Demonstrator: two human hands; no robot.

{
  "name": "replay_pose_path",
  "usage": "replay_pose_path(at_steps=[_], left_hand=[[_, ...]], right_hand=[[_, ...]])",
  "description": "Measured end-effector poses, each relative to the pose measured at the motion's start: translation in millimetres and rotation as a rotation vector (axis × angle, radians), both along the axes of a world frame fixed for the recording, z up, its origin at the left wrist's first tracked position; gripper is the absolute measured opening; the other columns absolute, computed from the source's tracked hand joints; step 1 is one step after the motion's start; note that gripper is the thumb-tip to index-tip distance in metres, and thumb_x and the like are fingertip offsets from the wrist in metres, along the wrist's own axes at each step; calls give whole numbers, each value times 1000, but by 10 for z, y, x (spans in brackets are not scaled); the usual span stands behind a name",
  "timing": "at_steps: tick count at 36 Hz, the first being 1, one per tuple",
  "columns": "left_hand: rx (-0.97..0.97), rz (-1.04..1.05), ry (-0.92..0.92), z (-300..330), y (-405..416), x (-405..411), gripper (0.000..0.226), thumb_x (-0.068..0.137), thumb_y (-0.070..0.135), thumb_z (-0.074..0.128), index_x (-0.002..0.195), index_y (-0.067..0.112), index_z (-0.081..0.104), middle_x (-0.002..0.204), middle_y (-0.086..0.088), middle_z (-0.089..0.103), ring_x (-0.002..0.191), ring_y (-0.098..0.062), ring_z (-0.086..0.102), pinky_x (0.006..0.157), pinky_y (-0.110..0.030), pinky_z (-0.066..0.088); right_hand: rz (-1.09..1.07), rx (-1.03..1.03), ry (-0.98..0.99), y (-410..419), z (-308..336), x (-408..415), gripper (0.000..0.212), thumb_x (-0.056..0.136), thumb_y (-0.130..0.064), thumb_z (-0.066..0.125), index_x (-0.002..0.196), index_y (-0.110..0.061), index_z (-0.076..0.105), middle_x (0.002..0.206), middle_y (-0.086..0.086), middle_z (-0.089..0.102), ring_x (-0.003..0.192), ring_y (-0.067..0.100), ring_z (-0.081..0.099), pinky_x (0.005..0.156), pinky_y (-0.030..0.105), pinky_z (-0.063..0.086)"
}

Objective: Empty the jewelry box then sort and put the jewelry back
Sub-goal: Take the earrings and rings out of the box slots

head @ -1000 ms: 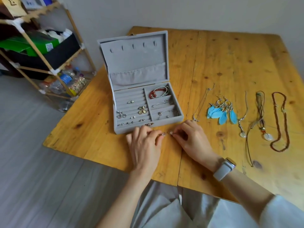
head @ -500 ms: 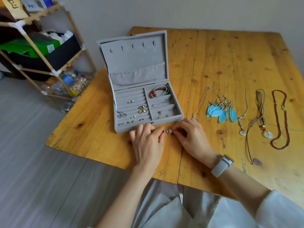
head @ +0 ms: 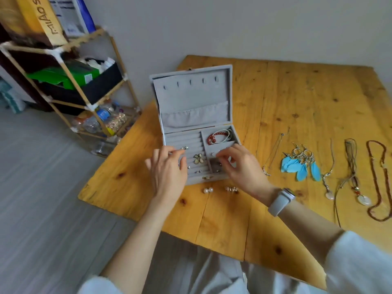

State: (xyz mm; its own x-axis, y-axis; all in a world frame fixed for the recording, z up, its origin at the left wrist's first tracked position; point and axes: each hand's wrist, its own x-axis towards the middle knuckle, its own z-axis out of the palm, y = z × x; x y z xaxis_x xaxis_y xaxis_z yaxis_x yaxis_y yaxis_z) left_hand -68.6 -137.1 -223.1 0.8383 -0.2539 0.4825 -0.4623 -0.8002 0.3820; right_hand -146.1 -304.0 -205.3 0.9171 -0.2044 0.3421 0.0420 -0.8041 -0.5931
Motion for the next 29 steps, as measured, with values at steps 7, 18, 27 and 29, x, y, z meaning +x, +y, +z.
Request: replay_pose_path(at_steps=[7, 18, 27, 29], left_hand=[[72, 31, 128, 9, 63, 368, 24, 81, 18, 66, 104, 19, 69, 123, -7, 50, 113, -30, 43, 83, -43, 32], [40, -112, 125, -108, 81, 485, 22, 81, 16, 66, 102, 20, 71, 126, -2, 52, 119, -26, 39, 88, -45, 35], [38, -89, 142, -94, 12, 542, 16, 84, 24, 64, 98, 26, 72, 116, 3, 57, 113, -22, 40, 83, -38, 29], [33, -76, 147, -78, -5, 546, 12, 83, 26, 66, 93, 25, 72, 114, 4, 57, 112, -21, 41, 82, -35, 26]], right_hand=[[45, -187, 110, 211, -27, 757, 26, 90, -21, 52, 112, -17, 65, 102, 12, 60, 102, 33, 50, 85, 39, 37], [75, -304, 113, 308, -141, 937, 27, 88, -25, 54, 113, -24, 64, 101, 7, 58, 102, 29, 46, 84, 38, 31], [90, -162, 166, 214, -88, 951, 13, 85, -21, 58, 95, -15, 62, 100, 3, 59, 100, 23, 45, 84, 34, 31], [94, -86, 129, 149, -67, 905, 10, 83, -18, 61, 91, -12, 63, 95, 4, 60, 95, 23, 47, 84, 35, 37]])
